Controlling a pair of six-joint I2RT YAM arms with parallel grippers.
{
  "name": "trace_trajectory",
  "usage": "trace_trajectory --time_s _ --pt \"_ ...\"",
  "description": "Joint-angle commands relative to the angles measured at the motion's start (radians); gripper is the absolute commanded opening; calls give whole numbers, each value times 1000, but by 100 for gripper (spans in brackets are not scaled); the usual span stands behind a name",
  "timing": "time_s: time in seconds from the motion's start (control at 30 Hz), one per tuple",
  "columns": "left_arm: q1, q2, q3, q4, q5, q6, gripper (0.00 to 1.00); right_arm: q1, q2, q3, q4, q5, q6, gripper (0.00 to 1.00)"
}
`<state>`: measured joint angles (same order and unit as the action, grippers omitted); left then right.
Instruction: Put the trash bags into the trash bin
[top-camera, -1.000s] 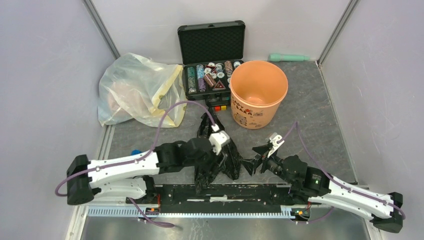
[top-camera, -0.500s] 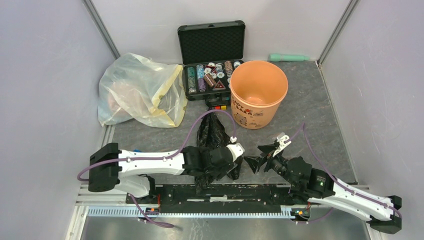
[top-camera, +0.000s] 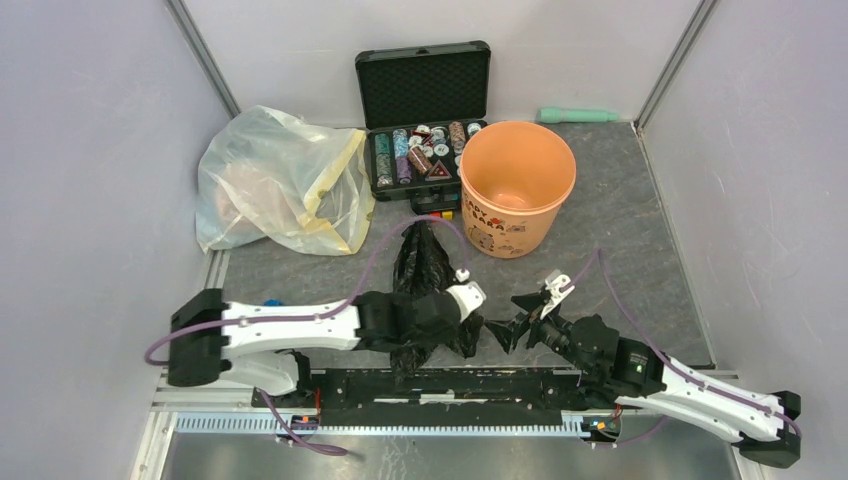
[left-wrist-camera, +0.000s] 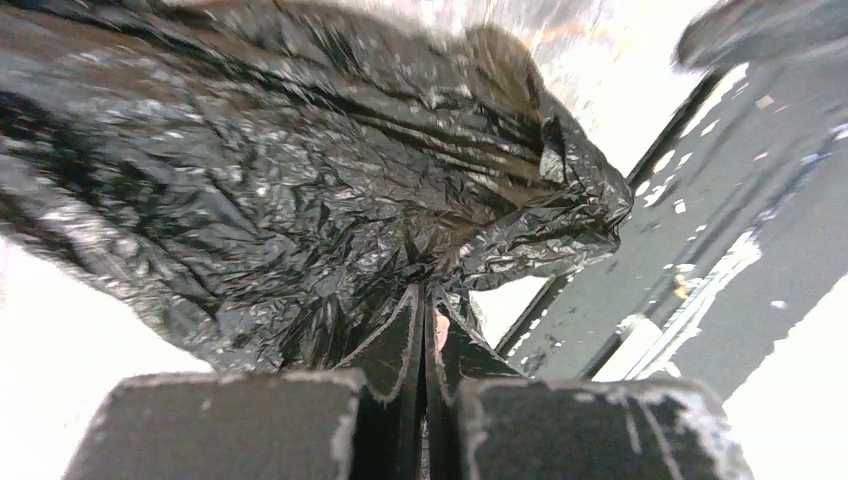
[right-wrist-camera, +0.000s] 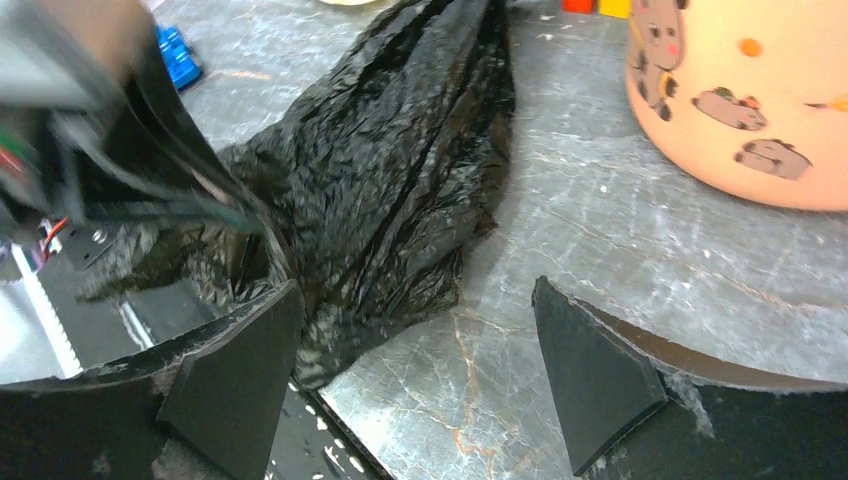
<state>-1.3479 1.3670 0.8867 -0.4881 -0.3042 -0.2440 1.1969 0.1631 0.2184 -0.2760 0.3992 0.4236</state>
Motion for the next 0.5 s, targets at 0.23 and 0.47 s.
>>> trace_trajectory --time_s 0.23,0.47 --pt "0 -411 63 -52 -170 31 2 4 102 17 305 -335 -306 93" --pt "1 -488 101 -100 -276 63 2 3 245 80 411 -476 -500 94"
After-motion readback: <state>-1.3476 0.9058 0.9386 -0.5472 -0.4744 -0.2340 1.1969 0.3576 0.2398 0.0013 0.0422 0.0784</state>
